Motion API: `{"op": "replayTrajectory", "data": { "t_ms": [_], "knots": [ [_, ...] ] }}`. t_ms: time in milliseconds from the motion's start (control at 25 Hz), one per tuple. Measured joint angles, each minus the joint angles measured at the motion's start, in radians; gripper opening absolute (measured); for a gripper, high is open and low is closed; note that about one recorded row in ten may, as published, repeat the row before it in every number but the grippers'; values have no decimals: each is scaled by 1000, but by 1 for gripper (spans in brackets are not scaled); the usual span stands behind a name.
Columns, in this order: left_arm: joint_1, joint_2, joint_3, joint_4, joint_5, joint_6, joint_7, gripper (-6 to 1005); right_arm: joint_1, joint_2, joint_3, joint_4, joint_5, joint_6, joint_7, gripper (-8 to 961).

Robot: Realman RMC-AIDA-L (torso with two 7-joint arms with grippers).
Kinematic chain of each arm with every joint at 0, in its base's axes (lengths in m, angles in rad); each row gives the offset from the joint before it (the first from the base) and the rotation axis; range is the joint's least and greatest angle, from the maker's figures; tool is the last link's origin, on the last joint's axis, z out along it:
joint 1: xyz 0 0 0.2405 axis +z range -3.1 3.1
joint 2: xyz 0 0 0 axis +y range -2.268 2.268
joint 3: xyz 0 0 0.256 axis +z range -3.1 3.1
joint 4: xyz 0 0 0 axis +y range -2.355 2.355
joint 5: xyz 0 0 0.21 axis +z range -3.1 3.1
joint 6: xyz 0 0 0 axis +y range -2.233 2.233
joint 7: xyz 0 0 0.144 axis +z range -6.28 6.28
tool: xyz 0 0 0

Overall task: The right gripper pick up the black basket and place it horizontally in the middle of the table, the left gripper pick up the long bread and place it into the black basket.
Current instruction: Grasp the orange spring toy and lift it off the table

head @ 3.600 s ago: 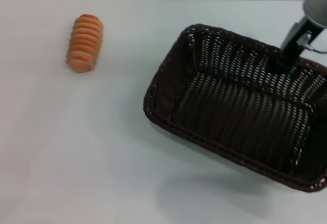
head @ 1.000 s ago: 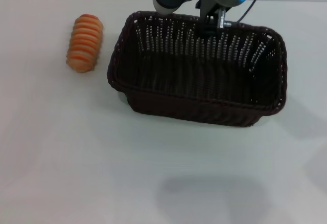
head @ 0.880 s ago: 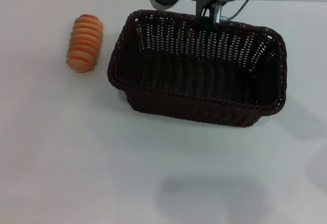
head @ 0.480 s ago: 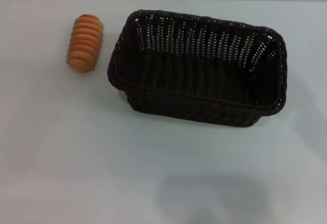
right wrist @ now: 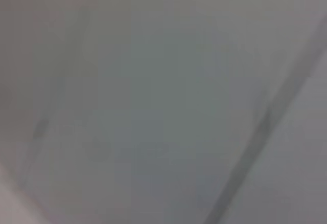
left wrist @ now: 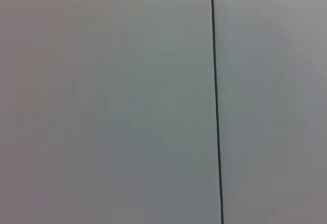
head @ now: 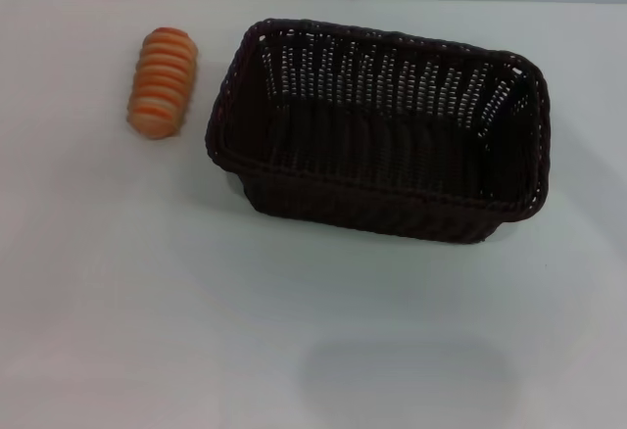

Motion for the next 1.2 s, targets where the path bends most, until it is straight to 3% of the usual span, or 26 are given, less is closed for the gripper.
{"op": "replayTrajectory", "data": {
  "t_ms": [160,280,520,560,600,640,680,760,960,1200],
  "knots": [
    [4,-1,1,5,0,1,-5,837,-181,-4,15,-2,164,-315,-78,493],
    [7,-2,7,9,1,1,-17,837,-254,-1,20,-3,320,-433,-225,493],
    [21,-1,10,33,3,0,-58,837,-336,1,28,-4,385,-391,-186,492],
    [32,-2,11,45,4,-1,-72,836,-393,3,33,-3,404,-389,-145,492],
    [32,-2,11,45,4,-1,-72,836,-393,3,33,-3,404,-389,-145,492],
    [37,-3,11,47,4,-1,-74,836,-457,8,38,-3,415,-389,-126,492],
    [41,-3,11,49,4,-1,-76,836,-457,8,38,-3,415,-389,-126,492],
    [48,-3,12,51,4,-4,-85,836,-540,12,53,-3,406,-404,-115,492],
    [48,0,15,57,14,-12,-112,836,-639,13,47,-8,287,-478,-101,492],
    [40,-3,23,137,124,-52,-212,836,-648,13,59,-10,200,-484,-70,492]
  ]
}}
